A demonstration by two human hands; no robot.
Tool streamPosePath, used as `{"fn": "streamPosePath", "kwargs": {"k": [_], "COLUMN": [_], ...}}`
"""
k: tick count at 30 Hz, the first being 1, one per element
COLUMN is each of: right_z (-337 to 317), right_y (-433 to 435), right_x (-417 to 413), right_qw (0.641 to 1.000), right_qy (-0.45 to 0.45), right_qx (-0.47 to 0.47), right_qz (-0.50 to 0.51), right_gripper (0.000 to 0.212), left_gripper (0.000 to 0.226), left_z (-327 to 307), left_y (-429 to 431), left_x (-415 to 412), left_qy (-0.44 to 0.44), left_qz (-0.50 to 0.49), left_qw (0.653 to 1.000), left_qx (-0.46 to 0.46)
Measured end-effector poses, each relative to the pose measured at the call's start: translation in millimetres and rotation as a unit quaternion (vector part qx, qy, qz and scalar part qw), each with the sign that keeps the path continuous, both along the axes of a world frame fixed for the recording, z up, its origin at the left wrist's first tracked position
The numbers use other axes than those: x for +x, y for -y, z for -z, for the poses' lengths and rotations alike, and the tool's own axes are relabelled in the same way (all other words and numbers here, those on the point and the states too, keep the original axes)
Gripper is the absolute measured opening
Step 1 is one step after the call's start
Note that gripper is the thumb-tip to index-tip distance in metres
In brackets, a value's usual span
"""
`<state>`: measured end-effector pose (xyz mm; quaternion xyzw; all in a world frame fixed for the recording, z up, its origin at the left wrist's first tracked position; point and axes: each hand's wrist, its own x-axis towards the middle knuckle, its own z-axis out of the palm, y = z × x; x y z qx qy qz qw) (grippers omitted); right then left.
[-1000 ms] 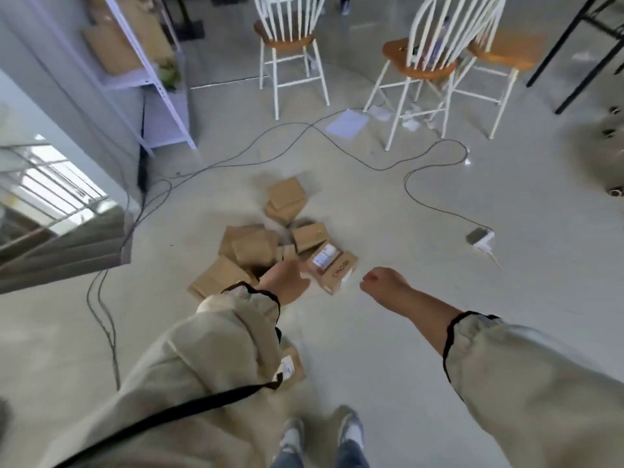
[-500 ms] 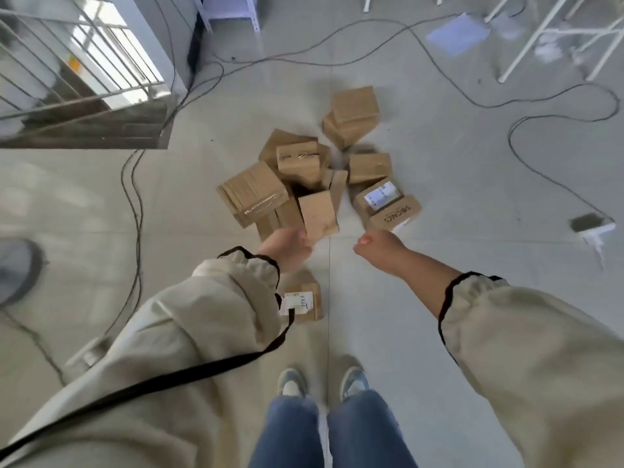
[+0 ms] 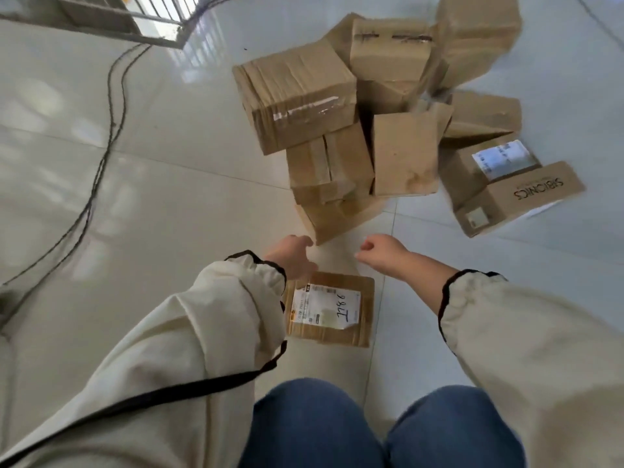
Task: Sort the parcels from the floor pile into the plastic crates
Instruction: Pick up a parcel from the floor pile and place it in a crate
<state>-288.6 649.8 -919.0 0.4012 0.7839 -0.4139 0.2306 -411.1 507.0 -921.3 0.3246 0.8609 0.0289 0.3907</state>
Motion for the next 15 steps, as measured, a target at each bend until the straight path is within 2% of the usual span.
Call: {"fn": "streamPosePath", "kwargs": {"k": [3,7,12,15], "right_z": [36.3,57.9,63.2,67.2], "right_y": [5.0,14.7,15.7,10.4], "right_x": [-20.0,-22.8,-14.3,-14.9], "right_qw": [1.0,0.996,0.988,0.987], "right_qy": [0.002,0.041,0.072,0.07], "right_qx": [0.006,-0.028,-0.043,-0.047], "right_qz": [-0.024,-0.078,-0.13,-0.137], "right_gripper": [0.046,0.056,0.053,0.05], "left_gripper": [0.06,0.064,0.064,0.06], "left_z": [41.7,63.8,65.0,69.4], "left_y": [6.1,13.6,15.2,11.8], "left_x": [-12.2,-13.6,-8.8,-9.1], "left_qy": [0.002,0.016,0.002,-0.001], "left_qz": [-0.018,-0.05,-0.075,-0.108], "left_qw": [1.0,0.999,0.997,0.994], "left_qx": [0.002,0.012,0.026,0.0]}}
